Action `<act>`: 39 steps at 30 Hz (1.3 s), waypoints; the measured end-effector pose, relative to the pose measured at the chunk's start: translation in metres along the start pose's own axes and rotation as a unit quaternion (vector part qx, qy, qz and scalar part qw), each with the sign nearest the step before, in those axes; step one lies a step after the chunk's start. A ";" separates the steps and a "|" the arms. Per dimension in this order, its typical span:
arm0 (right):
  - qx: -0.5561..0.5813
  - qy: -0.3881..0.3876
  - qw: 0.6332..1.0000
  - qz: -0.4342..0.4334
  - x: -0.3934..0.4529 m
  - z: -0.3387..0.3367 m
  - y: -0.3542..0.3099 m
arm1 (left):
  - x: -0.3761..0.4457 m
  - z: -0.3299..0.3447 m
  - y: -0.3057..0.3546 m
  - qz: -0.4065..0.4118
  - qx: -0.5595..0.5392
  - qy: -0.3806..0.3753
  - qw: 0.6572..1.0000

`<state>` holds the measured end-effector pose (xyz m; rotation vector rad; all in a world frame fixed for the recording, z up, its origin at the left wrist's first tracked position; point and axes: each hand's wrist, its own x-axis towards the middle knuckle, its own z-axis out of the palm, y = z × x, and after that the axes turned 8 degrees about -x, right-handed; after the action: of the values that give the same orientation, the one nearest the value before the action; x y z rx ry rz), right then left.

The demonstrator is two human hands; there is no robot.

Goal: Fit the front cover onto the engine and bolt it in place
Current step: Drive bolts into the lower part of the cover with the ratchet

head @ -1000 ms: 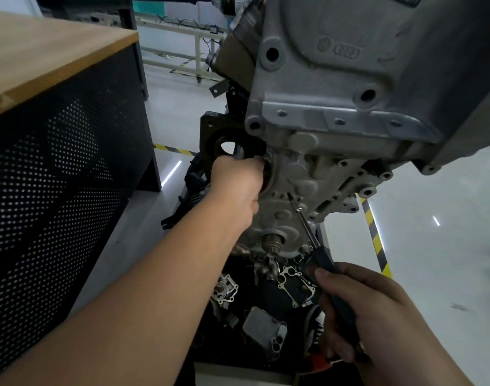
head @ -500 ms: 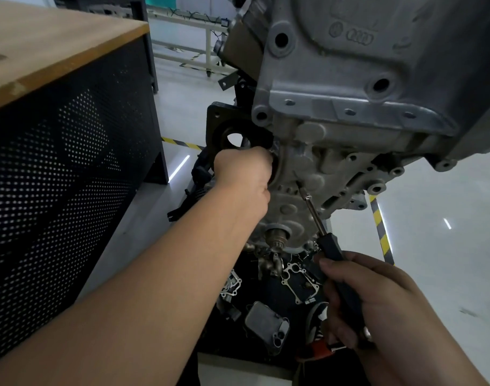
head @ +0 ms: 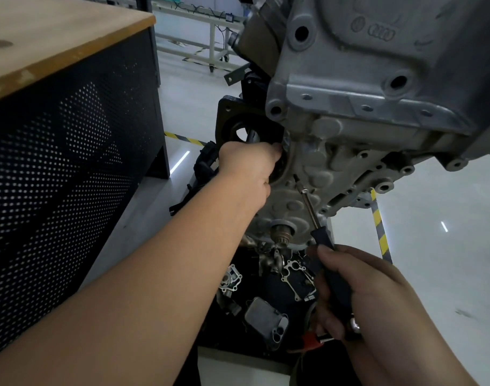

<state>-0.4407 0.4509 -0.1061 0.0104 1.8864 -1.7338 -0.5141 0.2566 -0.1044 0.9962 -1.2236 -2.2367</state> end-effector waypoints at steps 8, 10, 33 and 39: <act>-0.009 0.011 0.999 -0.036 0.011 0.038 0.006 | 0.016 -0.021 0.009 -0.076 0.090 -0.101 0.988; -0.002 0.029 0.999 -0.046 0.014 0.046 0.007 | 0.017 -0.022 0.008 -0.077 0.085 -0.108 0.988; -0.057 0.093 0.986 -0.126 0.028 0.065 0.016 | 0.018 -0.017 0.009 -0.083 0.031 -0.106 0.990; -0.059 0.095 0.986 -0.126 0.025 0.064 0.024 | 0.011 -0.016 0.010 -0.128 0.000 -0.115 0.985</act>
<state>-0.4271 0.3871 -0.1376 -0.1178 2.2090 -1.8361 -0.5095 0.2347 -0.1062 0.9616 -1.2482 -2.6134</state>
